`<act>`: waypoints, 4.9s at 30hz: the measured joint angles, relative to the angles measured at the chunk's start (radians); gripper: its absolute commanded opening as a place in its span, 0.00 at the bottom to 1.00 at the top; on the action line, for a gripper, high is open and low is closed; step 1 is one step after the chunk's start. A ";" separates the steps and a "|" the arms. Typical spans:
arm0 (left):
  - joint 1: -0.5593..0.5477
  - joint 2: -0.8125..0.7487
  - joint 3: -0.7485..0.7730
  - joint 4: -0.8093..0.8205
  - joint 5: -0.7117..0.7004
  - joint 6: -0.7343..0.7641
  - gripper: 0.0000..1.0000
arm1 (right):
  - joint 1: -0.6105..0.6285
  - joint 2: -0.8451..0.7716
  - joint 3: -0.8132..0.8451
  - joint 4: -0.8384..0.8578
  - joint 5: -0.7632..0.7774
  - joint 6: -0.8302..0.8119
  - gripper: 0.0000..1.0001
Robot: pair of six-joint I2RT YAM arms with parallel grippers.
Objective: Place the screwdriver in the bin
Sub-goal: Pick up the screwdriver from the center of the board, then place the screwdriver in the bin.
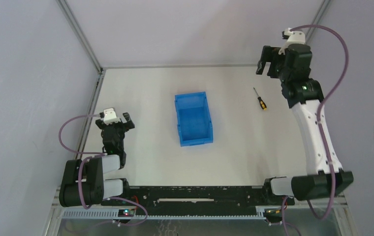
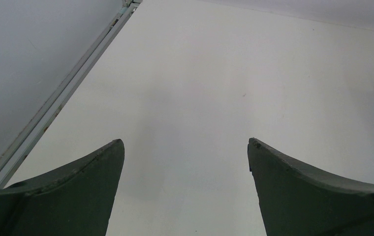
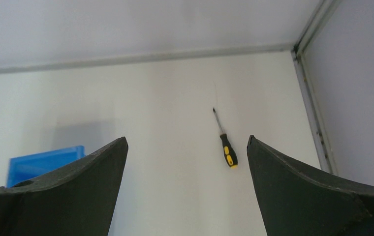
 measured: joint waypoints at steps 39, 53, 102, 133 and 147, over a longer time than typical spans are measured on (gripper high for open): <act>0.000 0.000 0.000 0.000 0.000 0.000 1.00 | -0.171 0.799 -0.011 -0.012 -0.055 -0.003 0.69; 0.000 0.000 0.000 0.000 0.000 0.000 1.00 | -0.167 0.863 0.095 -0.064 -0.058 -0.014 0.26; 0.000 0.000 0.000 0.000 0.000 0.000 1.00 | 0.246 0.360 0.394 -0.500 0.084 0.162 0.14; 0.000 0.000 0.000 0.000 0.000 0.000 1.00 | 0.715 0.475 0.247 -0.388 0.177 0.408 0.07; 0.000 0.000 0.000 0.000 0.000 0.000 1.00 | 0.741 0.478 -0.088 -0.137 0.174 0.439 0.07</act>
